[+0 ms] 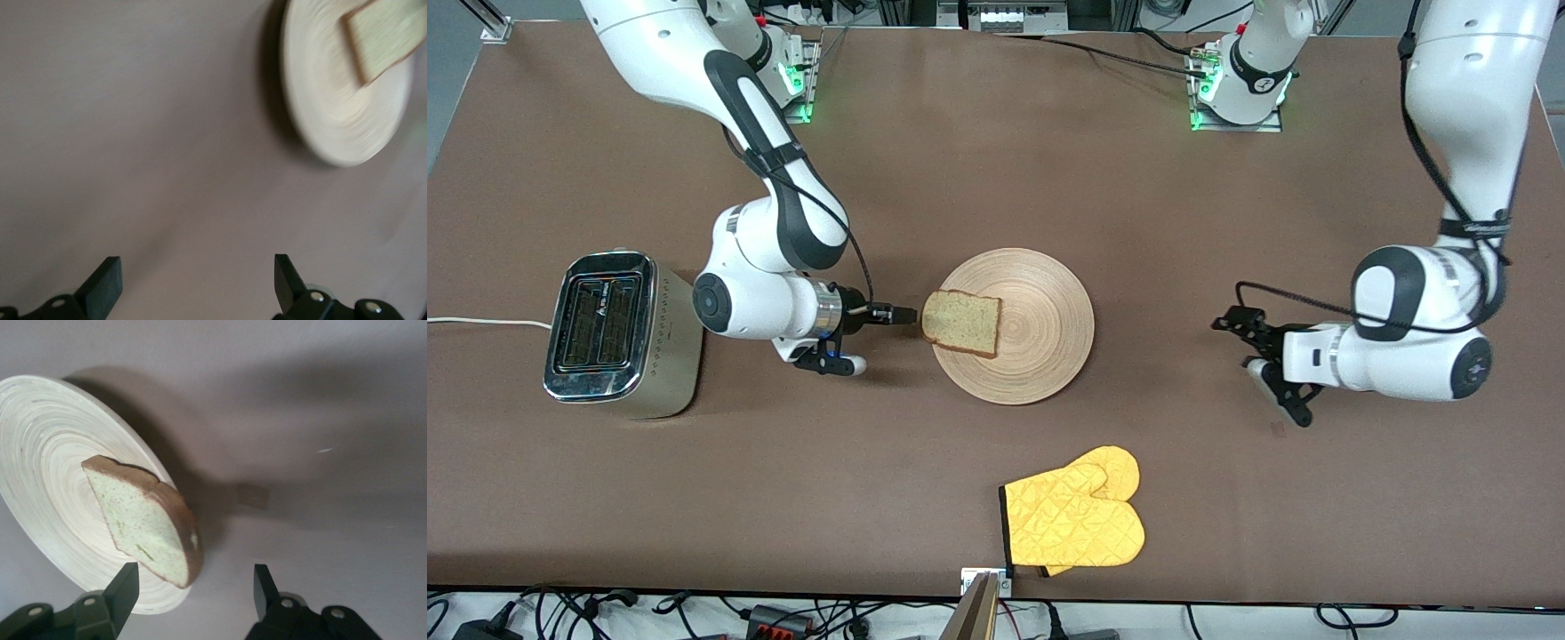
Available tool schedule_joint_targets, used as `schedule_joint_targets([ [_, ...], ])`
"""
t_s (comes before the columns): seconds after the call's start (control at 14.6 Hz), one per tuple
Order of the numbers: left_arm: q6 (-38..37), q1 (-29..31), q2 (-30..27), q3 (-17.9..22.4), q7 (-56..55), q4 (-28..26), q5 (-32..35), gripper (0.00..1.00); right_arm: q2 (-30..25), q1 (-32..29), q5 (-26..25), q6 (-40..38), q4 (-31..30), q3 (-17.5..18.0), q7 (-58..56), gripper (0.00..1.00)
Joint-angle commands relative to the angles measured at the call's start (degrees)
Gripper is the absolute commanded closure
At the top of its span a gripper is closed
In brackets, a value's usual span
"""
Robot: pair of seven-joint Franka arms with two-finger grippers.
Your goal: Move plate and put bread in toaster
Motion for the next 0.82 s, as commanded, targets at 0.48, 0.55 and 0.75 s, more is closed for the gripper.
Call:
schedule_joint_targets([
  [0.48,-22.97,-0.97,-7.77,-0.35,-2.02,21.03,27.2,0.0,4.95,2.49,7.37,5.56,1.28,0.03,-0.45,0.25],
  [0.55,-22.97,-0.53,-8.58,-0.27,-1.84,20.85,27.19,0.0,4.95,2.58,8.17,5.56,1.28,0.03,-0.54,0.25],
  [0.75,-21.49,-0.53,-16.38,-0.09,-4.46,13.23,25.97,0.0,5.21,2.58,8.53,5.56,1.28,0.03,-0.62,0.27],
])
